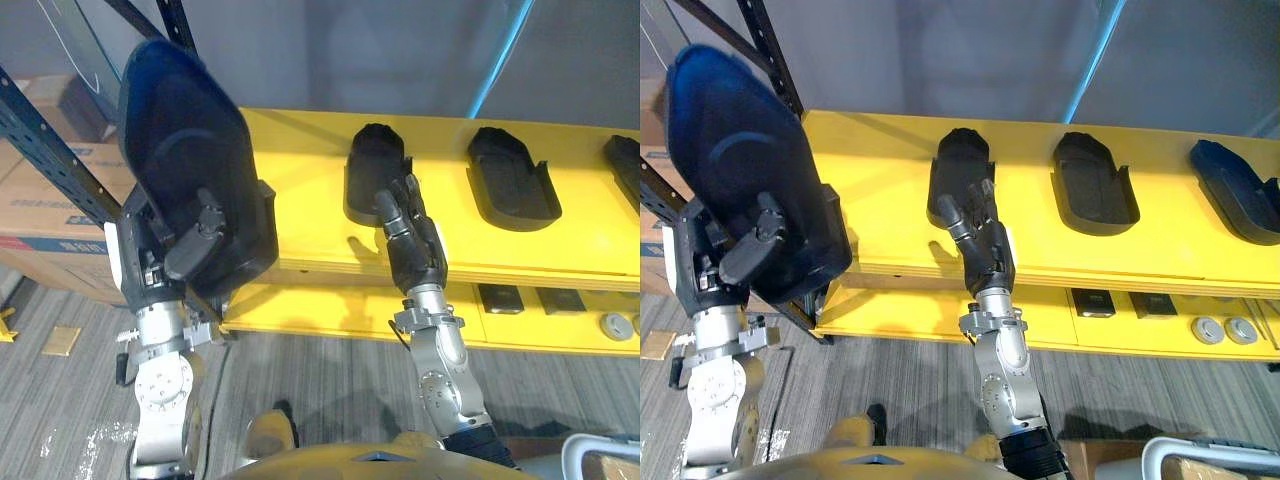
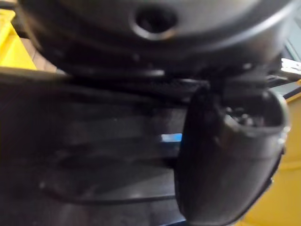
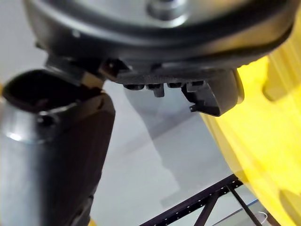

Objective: Walk over and take three plastic housings, then place them on the shelf

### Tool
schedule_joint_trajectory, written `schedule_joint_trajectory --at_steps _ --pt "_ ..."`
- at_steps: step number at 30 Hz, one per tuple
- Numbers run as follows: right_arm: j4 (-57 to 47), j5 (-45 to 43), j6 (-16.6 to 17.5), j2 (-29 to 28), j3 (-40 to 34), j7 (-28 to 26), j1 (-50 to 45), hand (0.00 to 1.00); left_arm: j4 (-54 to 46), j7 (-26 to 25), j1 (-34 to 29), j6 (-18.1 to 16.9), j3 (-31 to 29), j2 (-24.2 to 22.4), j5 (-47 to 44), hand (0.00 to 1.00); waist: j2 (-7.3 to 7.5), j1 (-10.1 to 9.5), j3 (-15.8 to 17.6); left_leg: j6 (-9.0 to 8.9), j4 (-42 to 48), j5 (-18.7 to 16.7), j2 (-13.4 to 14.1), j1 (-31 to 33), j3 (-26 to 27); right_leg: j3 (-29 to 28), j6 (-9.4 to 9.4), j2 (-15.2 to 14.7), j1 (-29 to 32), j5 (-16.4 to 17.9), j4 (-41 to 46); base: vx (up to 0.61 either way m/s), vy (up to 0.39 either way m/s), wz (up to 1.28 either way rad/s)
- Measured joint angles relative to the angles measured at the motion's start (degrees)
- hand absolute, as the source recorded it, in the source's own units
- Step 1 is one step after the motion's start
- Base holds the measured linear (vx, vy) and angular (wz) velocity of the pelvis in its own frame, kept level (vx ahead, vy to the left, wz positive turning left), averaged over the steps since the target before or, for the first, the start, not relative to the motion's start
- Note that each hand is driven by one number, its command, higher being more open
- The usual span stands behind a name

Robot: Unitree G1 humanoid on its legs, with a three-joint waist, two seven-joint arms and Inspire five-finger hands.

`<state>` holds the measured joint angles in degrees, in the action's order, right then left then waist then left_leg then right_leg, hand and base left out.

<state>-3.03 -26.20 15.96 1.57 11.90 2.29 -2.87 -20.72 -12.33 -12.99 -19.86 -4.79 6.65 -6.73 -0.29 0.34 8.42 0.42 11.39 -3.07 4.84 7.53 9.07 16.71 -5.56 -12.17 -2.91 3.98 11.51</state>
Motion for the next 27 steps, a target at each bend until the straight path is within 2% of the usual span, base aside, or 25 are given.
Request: schedule_joint_trajectory --at_steps 1,5,10,13,15,16,19,22,26,27 --pt "-0.28 2.82 0.04 0.49 -1.0 -0.02 -0.14 1.0 -0.05 -0.03 0.76 0.0 1.34 -0.56 -0.97 0.0 0.52 0.09 -0.32 0.19 -1.59 1.08 -1.36 -0.08 0.82 0.67 0.94 1.2 -0.99 0.72 -3.51 -0.01 0.081 -0.07" --pt "-0.77 3.59 0.06 1.34 -3.39 -1.34 -0.41 1.0 -0.19 -0.4 1.06 0.02 4.85 -2.02 -1.91 0.0 0.12 1.4 -0.07 0.63 -3.61 3.55 -3.37 -0.44 1.16 -1.77 0.79 0.5 -1.9 0.53 -6.67 0.0 0.086 0.07" --pt "-7.34 6.95 0.11 3.96 -4.24 -1.39 -0.96 1.0 -0.78 0.02 0.96 0.0 5.53 -2.38 -4.52 0.0 -0.06 1.38 0.01 -0.56 -5.9 4.98 -2.63 -1.09 1.52 -2.95 1.48 1.77 -1.17 1.06 -6.45 -0.05 -0.036 -0.05" --pt "-9.1 9.0 2.35 3.99 -5.54 -0.43 -1.14 1.0 -1.36 -0.01 0.53 -0.03 5.87 -2.4 -4.12 0.0 -0.17 1.5 0.03 -1.45 -7.66 6.5 -1.18 -1.23 2.11 -3.84 1.48 3.17 0.0 1.05 -6.16 -0.06 -0.084 -0.12" --pt "-9.13 12.86 3.59 3.91 -6.57 1.9 -1.75 1.0 -1.35 -0.56 0.07 -0.03 5.88 -2.37 -3.75 0.0 -0.25 1.54 0.08 -2.12 -6.1 5.93 -0.27 -1.14 2.71 -4.6 1.47 3.7 0.04 1.06 -5.81 -0.01 -0.064 -0.23" --pt "-9.36 14.51 4.8 3.87 -7.53 3.21 -2.69 1.0 -1.35 -1.64 -0.26 -0.03 5.7 -2.35 -3.05 0.0 -0.39 1.53 0.17 -2.45 -3.42 4.4 0.49 -0.71 2.83 -5.19 1.22 4.09 -0.22 1.25 -5.33 0.0 -0.073 -0.28" --pt "-12.6 14.72 5.8 3.84 -10.61 3.87 -4.93 1.0 -1.41 -3.58 -0.23 -0.04 3.61 -2.27 -1.47 0.0 -0.93 1.85 0.14 -2.88 -0.87 3.32 1.48 -0.34 2.56 -6.18 1.13 4.55 -0.08 1.95 -3.96 0.0 -0.052 -0.17" --pt "-17.52 14.73 7.56 4.24 -14.57 3.97 -5.96 1.0 -1.67 -6.14 -0.23 0.1 -1.29 -2.26 0.34 0.0 -1.3 3.19 0.16 -3.03 -3.37 4.63 1.89 -2.23 3.12 -7.75 1.45 4.43 0.39 2.91 -2.74 -0.02 -0.034 -0.15" --pt "-19.65 14.49 9.19 6.58 -16.58 3.83 -5.26 1.0 -1.67 -8.02 -0.2 1.09 -5.53 -1.94 0.38 0.0 -1.65 2.77 0.1 -3.12 -1.8 4.57 1.65 -2.94 1.65 -12.39 1.3 4.32 2.22 3.62 -1.18 -0.05 -0.015 -0.53" --pt "-19.72 14.49 9.32 7.41 -16.52 3.33 -4.79 1.0 -1.66 -8.86 -0.19 2.08 -6.44 -1.43 0.38 0.0 -2.23 2.85 -0.19 -3.69 -2.52 4.15 1.58 -3.46 1.88 -13.52 1.0 4.27 3.06 3.81 -0.33 -0.05 0.027 -0.46"
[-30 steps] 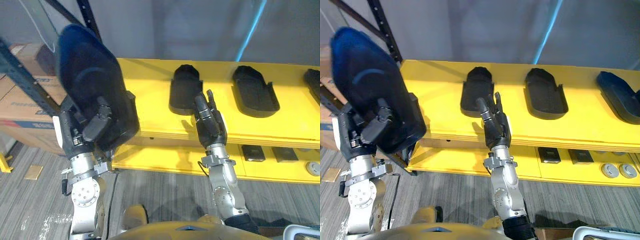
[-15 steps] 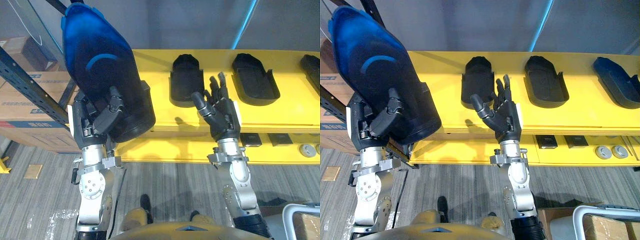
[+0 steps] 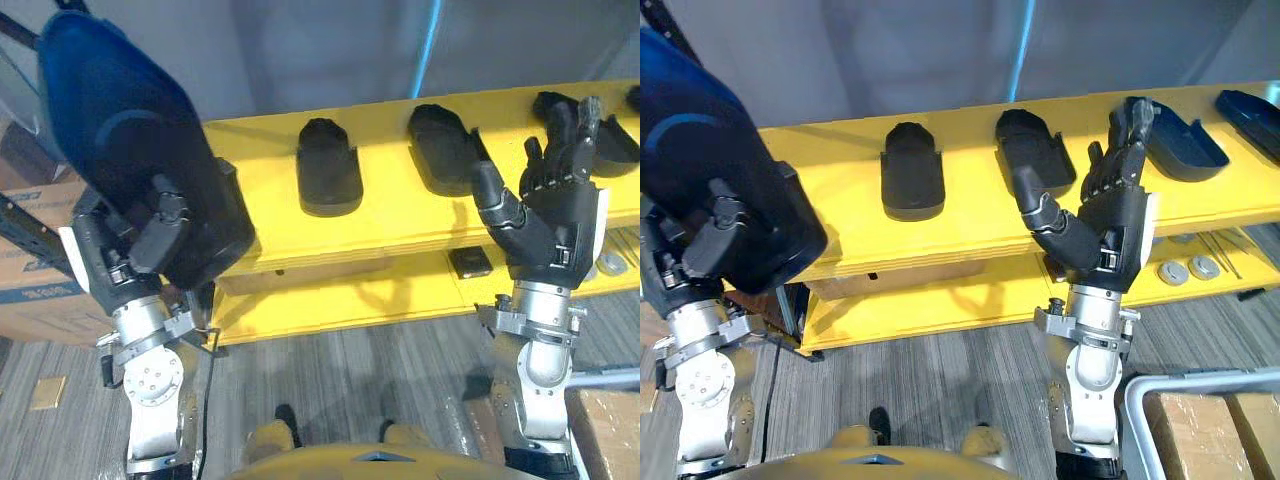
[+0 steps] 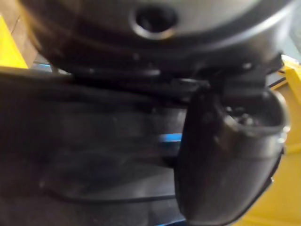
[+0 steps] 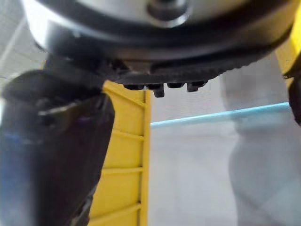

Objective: Walk over and take three plastic housings, then place them on the shelf

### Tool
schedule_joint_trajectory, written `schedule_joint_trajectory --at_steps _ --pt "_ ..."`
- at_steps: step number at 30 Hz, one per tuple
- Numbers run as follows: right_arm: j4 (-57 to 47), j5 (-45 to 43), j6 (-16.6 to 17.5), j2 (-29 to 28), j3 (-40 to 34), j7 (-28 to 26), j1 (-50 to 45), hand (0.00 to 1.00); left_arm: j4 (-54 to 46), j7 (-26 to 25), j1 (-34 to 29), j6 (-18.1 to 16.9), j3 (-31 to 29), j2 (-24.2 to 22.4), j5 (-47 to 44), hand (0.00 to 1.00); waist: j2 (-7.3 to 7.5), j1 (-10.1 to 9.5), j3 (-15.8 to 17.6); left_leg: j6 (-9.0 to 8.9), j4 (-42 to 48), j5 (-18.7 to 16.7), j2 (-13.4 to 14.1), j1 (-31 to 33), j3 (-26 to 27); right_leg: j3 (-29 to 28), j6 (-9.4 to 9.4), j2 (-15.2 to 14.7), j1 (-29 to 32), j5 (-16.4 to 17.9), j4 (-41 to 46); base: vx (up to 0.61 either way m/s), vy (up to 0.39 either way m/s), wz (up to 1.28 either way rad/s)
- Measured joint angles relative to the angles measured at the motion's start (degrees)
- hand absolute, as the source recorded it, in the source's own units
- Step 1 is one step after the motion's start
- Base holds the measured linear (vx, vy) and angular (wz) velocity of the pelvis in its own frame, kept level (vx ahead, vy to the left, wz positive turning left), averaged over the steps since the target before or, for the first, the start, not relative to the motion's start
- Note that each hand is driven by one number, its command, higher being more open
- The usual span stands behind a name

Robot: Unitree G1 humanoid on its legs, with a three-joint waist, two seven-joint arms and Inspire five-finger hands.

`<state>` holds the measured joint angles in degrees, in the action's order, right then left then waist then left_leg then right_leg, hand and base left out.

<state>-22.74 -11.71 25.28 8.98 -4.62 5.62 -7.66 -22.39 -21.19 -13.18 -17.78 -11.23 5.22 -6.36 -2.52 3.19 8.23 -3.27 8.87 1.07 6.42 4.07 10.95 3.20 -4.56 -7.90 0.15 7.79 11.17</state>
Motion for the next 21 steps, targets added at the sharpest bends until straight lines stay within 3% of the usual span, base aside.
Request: schedule_joint_trajectory --at_steps 2,7,12,16,21 --pt "-0.01 0.02 0.36 0.3 -0.3 0.05 -0.1 1.0 0.03 0.08 1.02 1.52 -0.4 0.73 0.0 0.0 -0.54 0.44 -0.18 -0.36 -2.11 -0.25 -0.73 -1.13 0.77 -0.95 -0.5 -0.62 1.03 0.31 1.43 -0.04 0.07 -0.3" --pt "0.02 0.27 0.3 0.19 0.49 2.61 -0.25 1.0 0.58 3.77 3.95 5.94 -2.0 2.94 0.24 0.0 -1.06 1.34 -0.45 0.98 -9.04 2.26 -3.63 -5.27 2.61 -1.34 -2.84 -2.9 0.68 -0.77 0.46 -0.02 0.064 -0.11" --pt "0.24 6.15 -2.57 -1.04 0.42 7.58 -0.65 1.0 0.81 5.76 4.11 9.7 -8.97 3.91 -0.39 0.0 -1.25 1.48 -0.7 1.35 -13.65 4.46 -3.7 -7.32 6.11 -0.44 -3.62 -2.88 -1.5 -6.77 -8.46 0.02 0.058 -0.3" --pt "4.5 11.47 -5.78 -0.89 -5.98 9.9 -3.84 1.0 9.89 6.96 5.92 11.92 -14.59 8.29 -7.52 0.0 -1.36 2.01 -0.88 0.89 -13.71 4.11 -3.14 -6.99 7.24 -0.15 -3.36 -2.47 -2.16 -7.96 -11.48 0.0 -0.006 -0.09" --pt "17.39 11.87 -6.98 -1.12 -14.34 15.84 -8.16 1.0 23.06 6.06 5.92 13.32 -21.78 9.47 -17.36 0.0 -1.82 2.99 -1.7 0.36 -13.66 3.82 -1.96 -6.8 9.08 -0.4 -3.03 -1.5 -1.55 -9.33 -12.59 0.02 -0.033 -0.19"
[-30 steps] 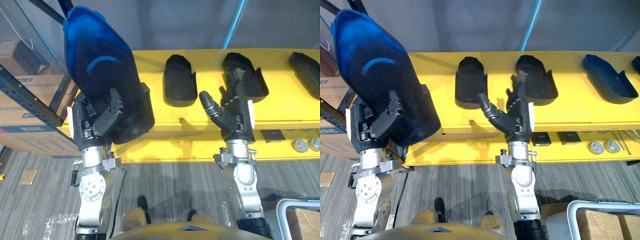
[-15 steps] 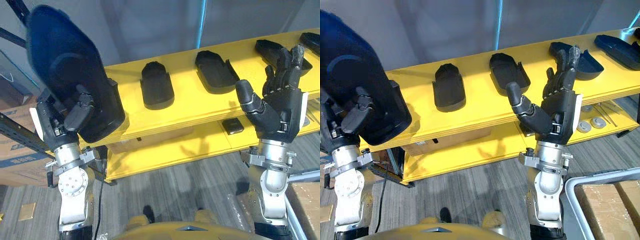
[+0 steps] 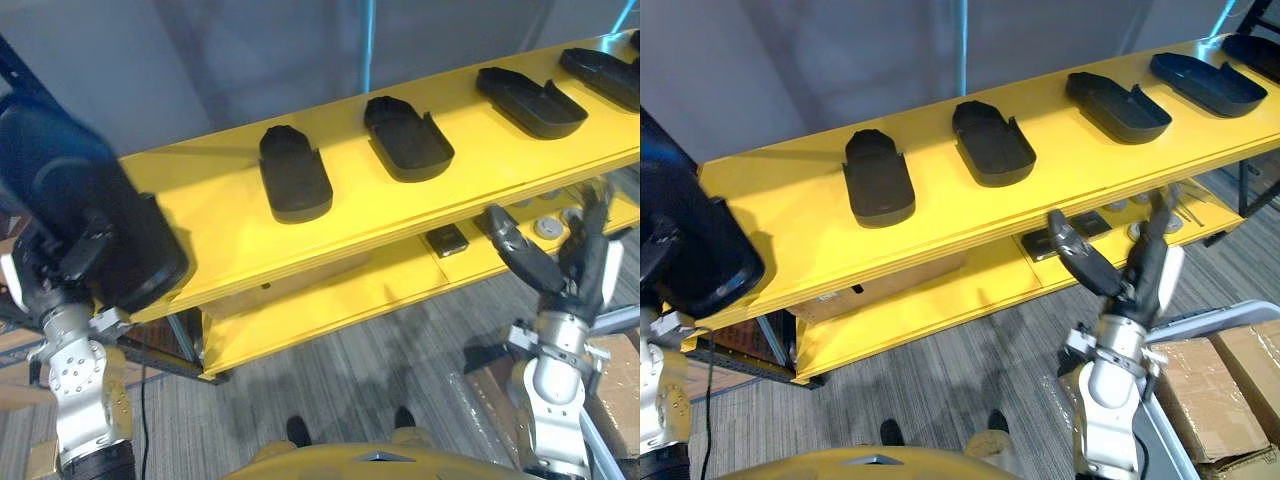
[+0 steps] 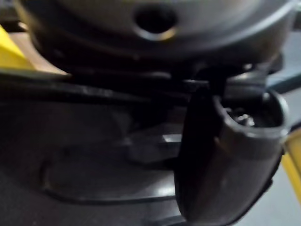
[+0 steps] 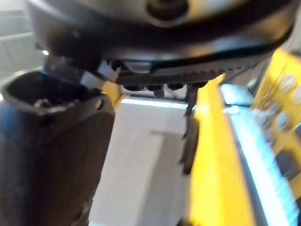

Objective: Walk over and take three plastic housings, then place them on the shelf

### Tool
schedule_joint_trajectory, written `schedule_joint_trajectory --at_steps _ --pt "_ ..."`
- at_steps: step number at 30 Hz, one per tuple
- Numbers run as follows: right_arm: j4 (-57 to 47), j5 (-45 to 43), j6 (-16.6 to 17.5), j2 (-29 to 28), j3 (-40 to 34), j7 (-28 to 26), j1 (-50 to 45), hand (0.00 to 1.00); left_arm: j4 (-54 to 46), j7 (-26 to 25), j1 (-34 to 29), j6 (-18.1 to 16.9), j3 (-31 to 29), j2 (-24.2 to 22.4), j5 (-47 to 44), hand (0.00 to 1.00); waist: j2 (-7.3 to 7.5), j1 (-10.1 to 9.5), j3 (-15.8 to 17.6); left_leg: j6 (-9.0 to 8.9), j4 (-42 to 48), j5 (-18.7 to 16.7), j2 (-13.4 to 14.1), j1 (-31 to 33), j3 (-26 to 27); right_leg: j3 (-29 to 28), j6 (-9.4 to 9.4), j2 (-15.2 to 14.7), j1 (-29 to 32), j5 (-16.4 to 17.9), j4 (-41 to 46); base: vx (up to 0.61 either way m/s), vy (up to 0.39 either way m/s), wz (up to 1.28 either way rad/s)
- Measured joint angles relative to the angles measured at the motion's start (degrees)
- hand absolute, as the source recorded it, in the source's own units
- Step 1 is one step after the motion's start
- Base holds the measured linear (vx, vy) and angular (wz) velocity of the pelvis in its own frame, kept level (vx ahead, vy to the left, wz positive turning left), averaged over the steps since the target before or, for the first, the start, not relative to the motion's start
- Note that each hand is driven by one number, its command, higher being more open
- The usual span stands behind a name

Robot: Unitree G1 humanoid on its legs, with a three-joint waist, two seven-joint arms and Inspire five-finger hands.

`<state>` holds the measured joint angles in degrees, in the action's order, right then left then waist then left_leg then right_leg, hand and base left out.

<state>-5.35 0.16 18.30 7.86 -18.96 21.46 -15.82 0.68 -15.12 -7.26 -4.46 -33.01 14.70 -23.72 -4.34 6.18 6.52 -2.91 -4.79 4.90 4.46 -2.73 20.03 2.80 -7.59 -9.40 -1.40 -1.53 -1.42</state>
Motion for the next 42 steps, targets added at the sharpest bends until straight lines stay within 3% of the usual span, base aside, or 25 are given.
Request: schedule_joint_trajectory --at_steps 4,10,13,17,24,27,30,37,42 --pt "5.38 1.84 0.05 -2.03 -4.09 4.89 -3.28 1.0 3.01 2.09 -0.07 1.19 -3.49 0.53 -7.93 0.0 -0.46 0.14 -0.24 -0.25 0.01 -0.17 1.15 -0.31 2.08 -0.01 0.5 0.65 0.21 -1.25 -0.61 0.02 -0.032 -0.26" --pt "14.09 6.37 0.02 -2.01 -1.36 3.71 -7.17 1.0 7.18 14.83 0.74 6.59 -2.4 8.41 -15.3 0.0 -1.51 0.47 -0.92 -1.09 -0.19 -1.46 1.85 -1.79 4.02 0.27 0.93 0.99 -0.74 -0.9 -0.52 -0.06 -0.005 -0.11" --pt "20.94 6.13 -1.66 -1.37 0.05 -2.07 -8.23 1.0 12.03 20.68 2.56 9.0 -0.97 12.18 -16.77 0.0 -2.6 0.3 -1.5 -1.13 -0.24 -1.42 2.42 -1.84 5.81 1.14 1.29 0.98 -0.75 -0.63 -0.19 -0.02 -0.006 0.12" --pt "31.84 5.04 -7.54 0.54 4.21 -11.56 -8.06 1.0 20.01 25.36 5.99 13.21 1.91 16.8 -16.94 0.0 -3.06 -0.44 -1.8 -1.69 -0.21 -0.58 3.02 -1.95 6.86 1.74 1.33 1.19 -0.73 -0.6 0.45 0.01 -0.003 0.06" --pt "40.4 1.21 -10.24 0.97 9.58 -18.6 -6.62 1.0 33.39 25.8 17.14 18.65 8.05 25.65 -16.62 0.0 -0.95 -1.33 0.13 -1.67 -0.02 0.13 3.19 -1.51 5.55 2.8 1.57 1.33 -0.03 0.19 2.21 0.0 0.0 0.06" --pt "43.2 1.08 -10.22 1.17 10.08 -19.97 -5.43 1.0 36.19 24.72 21.74 18.81 9.62 29.73 -16.28 0.0 -0.13 -1.18 1.45 -2.04 0.01 0.24 3.12 0.28 4.46 3.52 1.87 1.19 2.37 1.5 4.15 -0.04 0.003 0.18" --pt "44.78 -1.13 -10.24 1.87 10.54 -20.83 -3.31 1.0 39.11 24.24 27.86 18.95 10.22 32.95 -16.29 0.0 0.33 -1.24 5.15 -1.47 1.78 0.92 3.03 3.72 2.89 4.26 1.88 0.96 5.53 1.98 7.26 -0.01 -0.002 0.21" --pt "44.96 -3.07 -10.23 3.46 12.98 -20.84 1.0 1.0 39.38 25.35 34.18 21.72 10.97 33.86 -16.34 0.0 1.26 -1.17 10.72 -1.4 4.49 0.83 2.95 6.66 1.47 4.95 2.24 0.05 9.96 5.59 14.61 -0.01 -0.009 0.11" --pt "42.92 -3.55 -10.62 3.54 14.04 -20.8 1.14 1.0 39.09 26.69 34.71 23.17 10.94 34.83 -16.28 0.0 1.1 -1.07 12.32 -1.53 5.24 0.62 3.24 7.66 1.41 5.02 2.61 -0.34 11.81 7.23 17.44 0.01 -0.012 0.03"
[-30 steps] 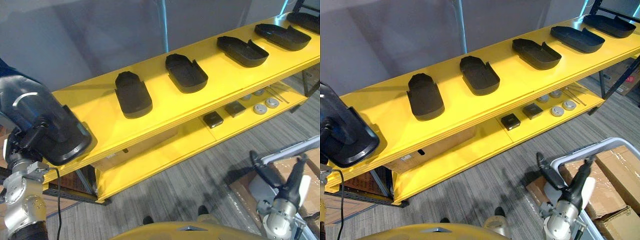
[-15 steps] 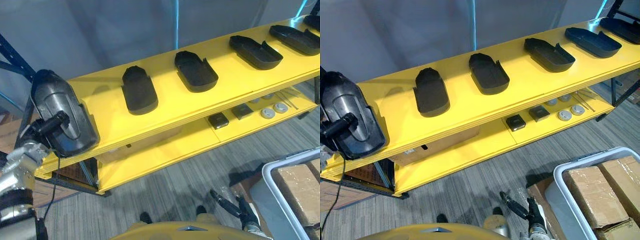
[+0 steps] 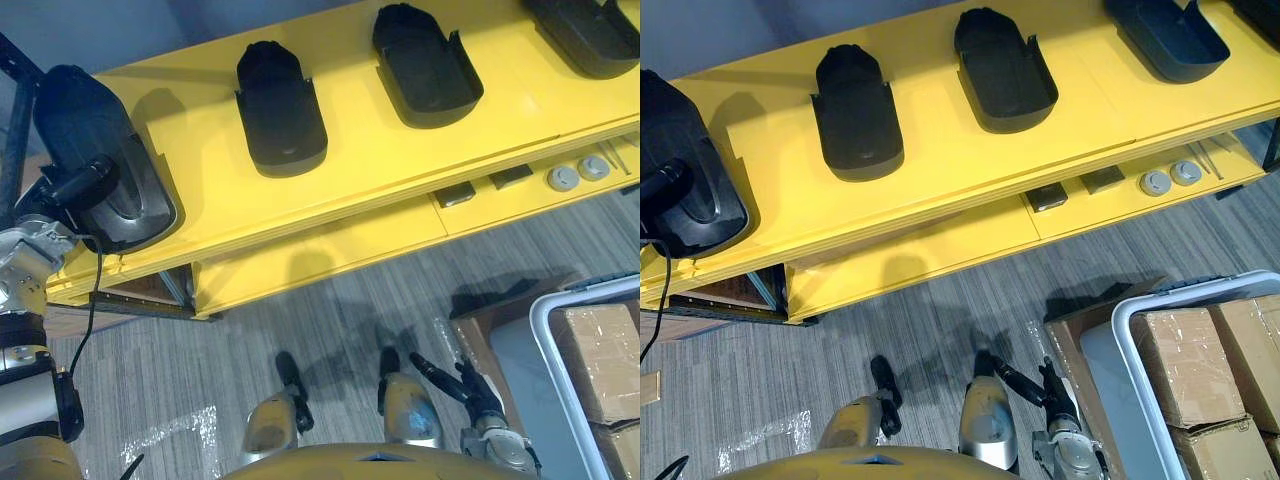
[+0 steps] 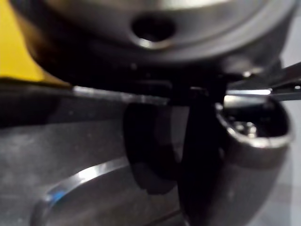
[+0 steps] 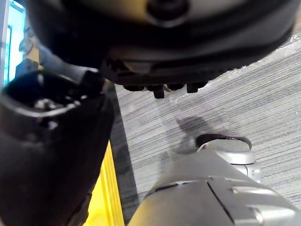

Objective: Walk over and take three plastic housings, then place them on the shelf

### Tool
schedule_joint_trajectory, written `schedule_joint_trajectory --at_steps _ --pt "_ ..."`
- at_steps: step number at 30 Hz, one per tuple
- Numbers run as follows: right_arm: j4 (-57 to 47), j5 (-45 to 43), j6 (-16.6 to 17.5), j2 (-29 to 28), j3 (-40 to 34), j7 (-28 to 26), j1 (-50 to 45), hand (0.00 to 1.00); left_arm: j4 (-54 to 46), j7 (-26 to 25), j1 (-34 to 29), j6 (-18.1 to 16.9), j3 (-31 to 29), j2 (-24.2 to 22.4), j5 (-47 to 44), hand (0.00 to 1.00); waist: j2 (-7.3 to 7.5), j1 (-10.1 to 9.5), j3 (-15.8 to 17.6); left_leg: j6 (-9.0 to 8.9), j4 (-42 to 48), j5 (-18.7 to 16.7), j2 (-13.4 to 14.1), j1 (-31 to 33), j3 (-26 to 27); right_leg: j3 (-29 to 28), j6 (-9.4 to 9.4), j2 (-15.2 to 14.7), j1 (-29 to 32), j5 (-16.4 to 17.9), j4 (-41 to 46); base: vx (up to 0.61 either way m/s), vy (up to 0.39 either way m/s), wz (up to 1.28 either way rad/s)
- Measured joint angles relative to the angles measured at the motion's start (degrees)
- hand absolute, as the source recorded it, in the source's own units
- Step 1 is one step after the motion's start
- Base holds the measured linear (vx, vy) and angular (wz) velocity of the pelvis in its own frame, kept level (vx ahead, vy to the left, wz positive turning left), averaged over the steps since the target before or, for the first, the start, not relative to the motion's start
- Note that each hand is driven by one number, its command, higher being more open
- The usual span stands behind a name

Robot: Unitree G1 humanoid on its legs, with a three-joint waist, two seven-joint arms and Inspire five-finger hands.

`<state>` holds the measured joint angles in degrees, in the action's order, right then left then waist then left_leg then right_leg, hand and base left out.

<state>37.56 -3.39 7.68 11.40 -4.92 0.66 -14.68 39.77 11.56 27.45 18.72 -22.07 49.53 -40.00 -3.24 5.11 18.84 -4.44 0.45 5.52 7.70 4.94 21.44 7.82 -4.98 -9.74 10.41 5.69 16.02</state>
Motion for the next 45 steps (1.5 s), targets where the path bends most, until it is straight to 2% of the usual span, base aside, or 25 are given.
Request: schedule_joint_trajectory --at_steps 1,7,12,15,23,35,39,42,45 --pt "-0.33 -0.11 -0.19 0.04 -0.02 0.03 -0.01 1.0 0.0 0.35 0.0 0.25 0.0 0.41 0.1 1.0 -0.04 0.06 0.04 0.01 0.45 -0.25 0.07 0.41 0.02 -0.07 0.02 -0.03 0.4 0.21 0.29 0.0 0.0 0.0" --pt "-2.16 -0.37 -1.11 0.17 0.0 0.02 0.03 1.0 -0.45 0.19 2.22 0.09 -0.12 1.19 4.83 1.0 0.27 -0.18 2.31 -0.11 3.26 -1.88 0.91 1.33 0.35 -0.41 0.16 0.03 0.67 0.48 0.9 0.01 -0.005 -0.03" --pt "-2.49 -2.46 -1.22 0.15 0.07 0.06 -0.07 1.0 2.58 -2.63 7.35 0.09 -0.88 4.06 16.02 1.0 1.52 -0.11 3.8 -0.23 5.22 -2.97 1.89 2.62 1.48 -1.7 0.08 0.87 2.02 0.36 1.02 0.0 -0.012 -0.12" --pt "-2.43 -2.67 -1.22 0.14 0.03 0.17 -0.12 1.0 4.45 -4.42 9.86 0.1 -1.01 5.36 20.42 1.0 2.11 0.17 4.15 -0.46 5.71 -3.32 2.06 2.71 1.9 -2.02 0.06 1.0 2.04 0.32 1.04 0.04 0.003 -0.1" --pt "-2.4 -5.11 -1.12 0.11 1.16 0.31 -0.1 1.0 7.44 -8.54 13.51 0.47 -0.64 5.45 26.94 1.0 2.4 0.52 4.34 -0.81 8.21 -5.21 3.11 2.65 2.37 -2.49 0.09 1.64 1.27 0.33 0.9 0.02 -0.005 -0.05" --pt "0.65 -5.17 -1.05 -0.65 1.06 1.2 -0.16 1.0 7.62 -8.07 13.51 0.09 7.07 6.79 31.64 1.0 2.33 1.53 4.22 -0.91 7.36 -6.42 2.75 -3.37 3.6 -3.28 -0.29 1.98 -5.19 -0.21 -2.53 0.0 0.007 -0.06" --pt "2.7 -1.42 -0.53 -2.29 -0.4 7.02 -0.26 1.0 6.5 -8.23 13.52 -2.02 8.29 9.4 31.55 1.0 1.88 2.03 3.29 -0.87 5.45 -6.39 2.03 -5.95 3.89 -3.45 -0.63 1.94 -7.99 -0.79 -5.15 0.05 0.026 -0.05" --pt "2.78 -1.49 0.13 -3.84 -3.06 11.92 -0.79 1.0 2.59 -8.25 12.43 -2.88 8.3 9.48 31.53 1.0 1.15 2.01 -0.08 -0.84 3.83 -6.32 1.49 -7.03 4.0 -3.47 -0.87 1.86 -9.47 -1.35 -7.53 0.11 0.032 -0.01" --pt "2.19 -1.5 1.9 -4.74 -4.8 15.45 -0.8 1.0 -4.2 -8.25 7.8 -5.25 8.3 9.47 31.53 1.0 0.77 2.01 -4.04 -0.84 2.19 -6.32 1.14 -9.19 4.35 -3.4 -0.92 1.9 -12.17 -1.9 -10.36 0.11 0.008 -0.04"
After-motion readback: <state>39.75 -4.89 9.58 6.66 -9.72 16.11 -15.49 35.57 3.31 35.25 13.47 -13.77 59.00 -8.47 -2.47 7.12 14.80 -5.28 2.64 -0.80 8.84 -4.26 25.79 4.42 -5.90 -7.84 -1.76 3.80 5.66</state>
